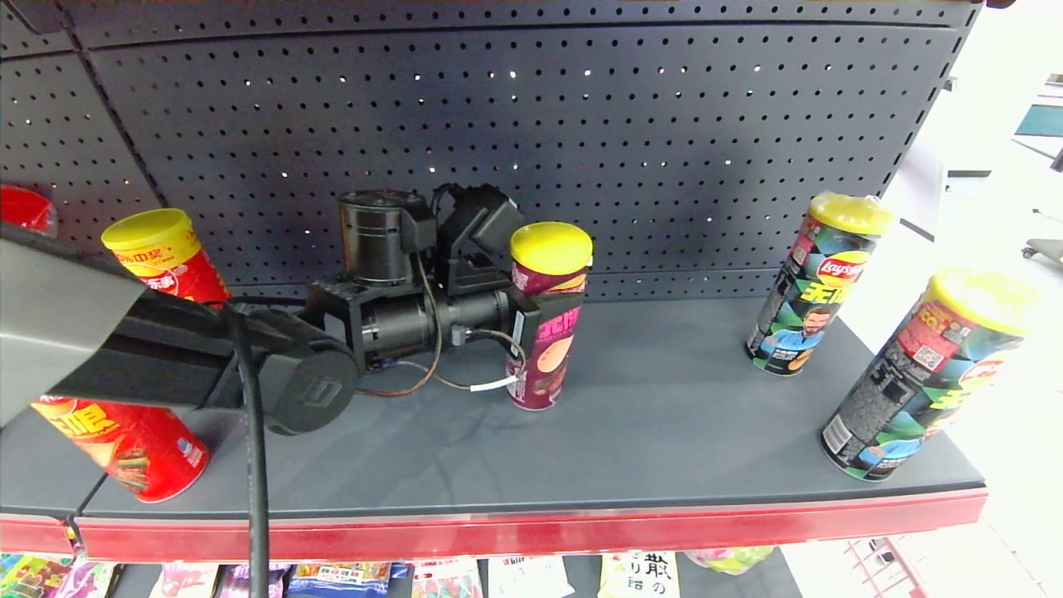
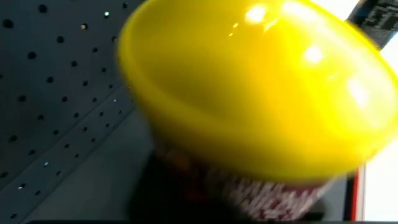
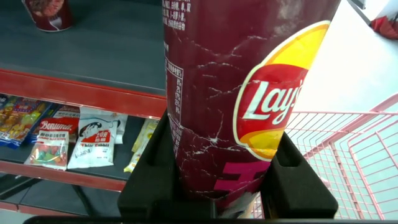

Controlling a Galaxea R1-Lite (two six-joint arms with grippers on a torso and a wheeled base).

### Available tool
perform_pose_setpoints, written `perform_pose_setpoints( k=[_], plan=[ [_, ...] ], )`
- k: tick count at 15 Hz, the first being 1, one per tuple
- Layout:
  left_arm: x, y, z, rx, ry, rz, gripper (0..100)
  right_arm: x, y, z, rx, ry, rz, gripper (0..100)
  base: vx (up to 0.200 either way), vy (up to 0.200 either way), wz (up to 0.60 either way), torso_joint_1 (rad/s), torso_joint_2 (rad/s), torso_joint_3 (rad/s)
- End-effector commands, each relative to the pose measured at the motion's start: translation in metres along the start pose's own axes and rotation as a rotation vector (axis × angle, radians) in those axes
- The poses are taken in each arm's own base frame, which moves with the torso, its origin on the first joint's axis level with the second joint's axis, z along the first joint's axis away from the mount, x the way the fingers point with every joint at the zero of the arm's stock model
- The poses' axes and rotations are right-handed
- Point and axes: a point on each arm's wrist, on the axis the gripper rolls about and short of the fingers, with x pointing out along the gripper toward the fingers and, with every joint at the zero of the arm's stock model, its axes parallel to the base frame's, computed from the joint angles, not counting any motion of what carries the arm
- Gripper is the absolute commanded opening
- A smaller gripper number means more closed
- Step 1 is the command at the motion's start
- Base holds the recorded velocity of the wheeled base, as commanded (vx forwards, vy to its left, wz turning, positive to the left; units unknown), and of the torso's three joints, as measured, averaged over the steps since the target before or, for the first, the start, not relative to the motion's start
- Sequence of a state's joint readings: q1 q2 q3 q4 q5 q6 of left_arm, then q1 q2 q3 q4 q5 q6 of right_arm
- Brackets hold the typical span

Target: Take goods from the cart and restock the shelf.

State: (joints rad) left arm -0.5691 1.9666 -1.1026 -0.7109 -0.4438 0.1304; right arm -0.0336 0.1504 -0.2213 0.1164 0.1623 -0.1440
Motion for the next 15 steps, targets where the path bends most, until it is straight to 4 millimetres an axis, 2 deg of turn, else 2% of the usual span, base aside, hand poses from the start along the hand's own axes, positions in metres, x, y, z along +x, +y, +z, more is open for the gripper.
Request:
perform_pose_setpoints(
  k=[1,7,10,15],
  plan=[
    [-0.006,-0.001,0.002,-0.001,-0.003,-0.019,0,0.000,0.000,0.000,0.000,0.002,0.000,0,0.000,0.000,0.00,0.000,0.00,0.000],
    [-0.058,0.009,0.010,-0.006,-0.040,-0.183,0,0.000,0.000,0.000,0.000,0.002,0.002,0,0.000,0.000,0.00,0.000,0.00,0.000],
    [-0.067,0.005,0.007,-0.009,-0.045,-0.267,0,0.000,0.000,0.001,0.000,-0.001,0.001,0,0.000,0.000,0.00,0.000,0.00,0.000],
    [-0.070,-0.002,-0.014,0.034,-0.017,-0.368,0,0.000,0.000,0.003,-0.001,-0.004,0.000,0,0.000,0.000,0.00,0.000,0.00,0.000]
  ],
)
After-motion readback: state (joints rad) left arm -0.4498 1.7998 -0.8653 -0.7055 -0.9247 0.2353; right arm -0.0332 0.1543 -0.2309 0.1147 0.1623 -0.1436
